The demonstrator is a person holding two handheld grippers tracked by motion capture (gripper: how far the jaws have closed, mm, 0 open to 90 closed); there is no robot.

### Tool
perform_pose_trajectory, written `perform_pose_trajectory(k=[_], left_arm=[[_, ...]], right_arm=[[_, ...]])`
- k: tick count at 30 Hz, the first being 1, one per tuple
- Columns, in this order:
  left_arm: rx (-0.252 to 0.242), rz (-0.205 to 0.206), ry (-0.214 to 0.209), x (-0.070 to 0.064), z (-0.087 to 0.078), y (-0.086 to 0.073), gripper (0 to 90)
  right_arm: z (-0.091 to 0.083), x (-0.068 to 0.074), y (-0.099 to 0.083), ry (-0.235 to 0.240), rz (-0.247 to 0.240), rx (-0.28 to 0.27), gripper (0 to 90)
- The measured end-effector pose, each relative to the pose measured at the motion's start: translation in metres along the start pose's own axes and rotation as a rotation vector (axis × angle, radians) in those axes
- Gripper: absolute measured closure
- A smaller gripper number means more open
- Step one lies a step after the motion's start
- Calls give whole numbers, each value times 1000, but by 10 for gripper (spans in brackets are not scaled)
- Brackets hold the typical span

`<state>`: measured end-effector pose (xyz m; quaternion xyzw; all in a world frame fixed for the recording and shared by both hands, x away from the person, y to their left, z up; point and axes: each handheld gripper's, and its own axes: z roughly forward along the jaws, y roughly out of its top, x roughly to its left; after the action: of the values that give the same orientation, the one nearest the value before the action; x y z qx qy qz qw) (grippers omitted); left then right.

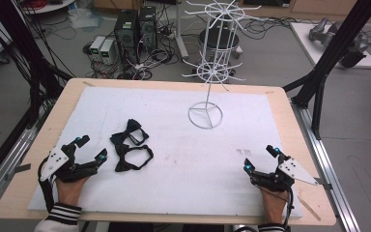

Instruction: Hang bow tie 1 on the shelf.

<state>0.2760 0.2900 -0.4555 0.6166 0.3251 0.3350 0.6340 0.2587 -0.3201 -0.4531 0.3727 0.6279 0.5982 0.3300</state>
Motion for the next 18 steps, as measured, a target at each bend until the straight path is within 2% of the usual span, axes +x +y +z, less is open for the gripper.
perform_pose_trajectory(k=[18], left_arm=[[0, -12, 8, 1, 0, 0, 157]], right_arm=[[0, 0, 0, -8, 6, 2, 27]])
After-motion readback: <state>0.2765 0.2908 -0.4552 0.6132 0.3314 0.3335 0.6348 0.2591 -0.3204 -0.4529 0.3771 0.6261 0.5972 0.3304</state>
